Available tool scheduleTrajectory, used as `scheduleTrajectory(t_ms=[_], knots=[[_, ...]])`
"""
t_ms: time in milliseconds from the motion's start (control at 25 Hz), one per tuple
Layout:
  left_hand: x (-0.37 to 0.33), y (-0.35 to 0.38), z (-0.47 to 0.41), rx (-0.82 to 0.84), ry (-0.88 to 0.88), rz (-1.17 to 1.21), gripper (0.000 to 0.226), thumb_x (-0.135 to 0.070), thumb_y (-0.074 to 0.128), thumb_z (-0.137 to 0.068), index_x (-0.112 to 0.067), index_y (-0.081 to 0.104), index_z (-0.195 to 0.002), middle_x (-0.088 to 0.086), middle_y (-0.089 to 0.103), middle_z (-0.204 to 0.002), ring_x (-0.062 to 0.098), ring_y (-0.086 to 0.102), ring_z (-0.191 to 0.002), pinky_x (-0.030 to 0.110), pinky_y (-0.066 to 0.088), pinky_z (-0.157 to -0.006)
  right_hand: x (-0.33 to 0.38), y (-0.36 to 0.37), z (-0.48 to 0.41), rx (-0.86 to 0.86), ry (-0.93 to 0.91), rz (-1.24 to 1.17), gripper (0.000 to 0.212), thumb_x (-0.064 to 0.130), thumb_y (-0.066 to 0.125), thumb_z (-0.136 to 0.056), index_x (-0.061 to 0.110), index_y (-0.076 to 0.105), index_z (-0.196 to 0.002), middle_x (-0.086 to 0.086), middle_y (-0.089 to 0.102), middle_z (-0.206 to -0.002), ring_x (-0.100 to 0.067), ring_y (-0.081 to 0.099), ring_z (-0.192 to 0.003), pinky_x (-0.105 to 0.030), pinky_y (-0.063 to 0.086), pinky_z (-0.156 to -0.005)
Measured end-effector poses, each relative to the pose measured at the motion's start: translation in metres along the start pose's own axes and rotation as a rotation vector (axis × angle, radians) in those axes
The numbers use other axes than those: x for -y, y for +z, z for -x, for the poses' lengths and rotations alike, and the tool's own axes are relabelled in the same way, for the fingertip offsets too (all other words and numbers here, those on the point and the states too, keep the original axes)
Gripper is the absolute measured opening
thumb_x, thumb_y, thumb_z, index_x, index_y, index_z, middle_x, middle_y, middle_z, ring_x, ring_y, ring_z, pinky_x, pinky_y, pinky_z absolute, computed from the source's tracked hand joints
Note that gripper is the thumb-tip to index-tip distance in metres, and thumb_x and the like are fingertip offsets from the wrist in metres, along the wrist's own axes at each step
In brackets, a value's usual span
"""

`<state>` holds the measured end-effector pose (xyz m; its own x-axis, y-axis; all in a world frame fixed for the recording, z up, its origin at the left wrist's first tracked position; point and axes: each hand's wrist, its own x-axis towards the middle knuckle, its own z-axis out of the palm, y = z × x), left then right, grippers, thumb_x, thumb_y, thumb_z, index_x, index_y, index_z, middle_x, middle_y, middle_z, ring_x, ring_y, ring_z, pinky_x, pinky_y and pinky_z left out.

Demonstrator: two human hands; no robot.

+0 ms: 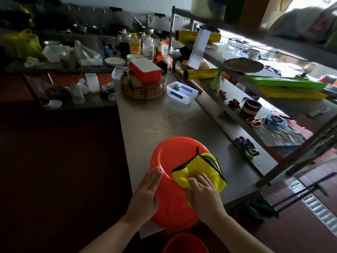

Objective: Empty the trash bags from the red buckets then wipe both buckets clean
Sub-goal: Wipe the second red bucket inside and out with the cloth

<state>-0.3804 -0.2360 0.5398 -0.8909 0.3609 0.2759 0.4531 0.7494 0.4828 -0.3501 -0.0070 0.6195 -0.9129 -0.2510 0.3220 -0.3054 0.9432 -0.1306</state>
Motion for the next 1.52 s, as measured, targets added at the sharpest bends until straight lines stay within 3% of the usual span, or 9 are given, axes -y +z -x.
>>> scheduleTrajectory(t_ms=[160,280,360,480,720,880,1160,1360,1520], knots=[[0.004,-0.003,-0.001,-0.023,0.038,0.073,0.092,0.004,0.058,-0.080,-0.019,0.019,-0.159,-0.006,0.012,-0.167,0.019,0.014,-0.153,0.030,0.009,-0.124,0.021,0.008,-0.011,0.129,-0.025,0.018,0.045,0.036,0.067,-0.092,0.016,0.066,-0.132,0.000,0.065,-0.135,-0.027,0.053,-0.135,-0.049,0.038,-0.115],[0.003,-0.001,-0.001,-0.055,0.033,0.096,0.086,0.001,0.055,-0.081,-0.016,0.021,-0.159,-0.005,0.013,-0.167,0.018,0.017,-0.153,0.030,0.013,-0.124,0.026,0.015,-0.022,0.275,-0.016,-0.009,0.057,0.043,0.041,-0.103,0.028,0.034,-0.157,0.009,0.028,-0.163,-0.023,0.015,-0.155,-0.041,0.001,-0.124],[0.003,0.001,-0.003,-0.073,0.032,0.089,0.077,-0.007,0.047,-0.084,-0.015,0.026,-0.157,-0.004,0.016,-0.167,0.017,0.019,-0.152,0.031,0.015,-0.123,0.025,0.018,-0.033,0.322,-0.016,-0.019,0.059,0.046,0.033,-0.104,0.033,0.021,-0.160,0.014,0.012,-0.166,-0.020,0.000,-0.156,-0.037,-0.009,-0.121],[0.004,0.003,-0.005,-0.070,0.033,0.070,0.070,-0.012,0.042,-0.086,-0.013,0.031,-0.155,-0.002,0.018,-0.166,0.020,0.023,-0.151,0.033,0.017,-0.123,0.025,0.019,-0.053,0.374,-0.010,-0.041,0.057,0.049,0.030,-0.105,0.035,0.021,-0.160,0.016,0.007,-0.167,-0.019,-0.006,-0.156,-0.040,-0.003,-0.124],[0.003,0.004,-0.005,-0.052,0.007,0.044,0.072,-0.013,0.043,-0.090,-0.020,0.022,-0.159,-0.005,0.013,-0.167,0.018,0.017,-0.153,0.039,0.016,-0.124,0.028,0.038,-0.116,0.462,0.053,-0.044,0.054,0.046,0.032,-0.106,0.032,0.027,-0.158,0.014,0.005,-0.168,-0.021,-0.005,-0.156,-0.044,0.003,-0.125],[-0.001,0.000,-0.006,-0.052,-0.009,0.038,0.084,-0.003,0.056,-0.085,-0.021,0.020,-0.159,-0.006,0.015,-0.167,0.016,0.015,-0.153,0.037,0.014,-0.123,0.019,0.049,-0.149,0.430,0.116,-0.019,0.058,0.044,0.033,-0.105,0.029,0.022,-0.160,0.010,0.004,-0.169,-0.025,-0.002,-0.156,-0.045,0.006,-0.125],[-0.005,0.002,-0.008,-0.059,0.009,0.015,0.083,0.001,0.061,-0.081,-0.015,0.029,-0.156,0.000,0.024,-0.164,0.020,0.023,-0.151,0.039,0.021,-0.120,-0.020,0.052,-0.178,0.395,0.191,0.010,0.060,0.052,0.032,-0.104,0.034,0.019,-0.160,0.011,0.007,-0.169,-0.022,-0.001,-0.156,-0.049,0.008,-0.125],[-0.010,0.003,-0.008,-0.072,-0.029,-0.026,0.068,-0.016,0.038,-0.089,-0.015,0.027,-0.156,-0.003,0.021,-0.165,0.016,0.022,-0.151,0.033,0.013,-0.124,-0.065,0.040,-0.164,0.369,0.281,0.046,0.060,0.057,0.032,-0.102,0.041,0.020,-0.159,0.008,0.011,-0.169,-0.021,0.007,-0.156,-0.047,0.010,-0.124],[-0.009,0.007,-0.005,-0.078,-0.023,-0.037,0.072,-0.012,0.044,-0.091,-0.017,0.018,-0.159,-0.004,0.014,-0.167,0.018,0.019,-0.152,0.030,0.005,-0.125,-0.096,0.026,-0.117,0.327,0.335,0.012,0.057,0.054,0.036,-0.103,0.040,0.025,-0.158,0.007,0.012,-0.169,-0.021,0.012,-0.155,-0.045,0.021,-0.122]])
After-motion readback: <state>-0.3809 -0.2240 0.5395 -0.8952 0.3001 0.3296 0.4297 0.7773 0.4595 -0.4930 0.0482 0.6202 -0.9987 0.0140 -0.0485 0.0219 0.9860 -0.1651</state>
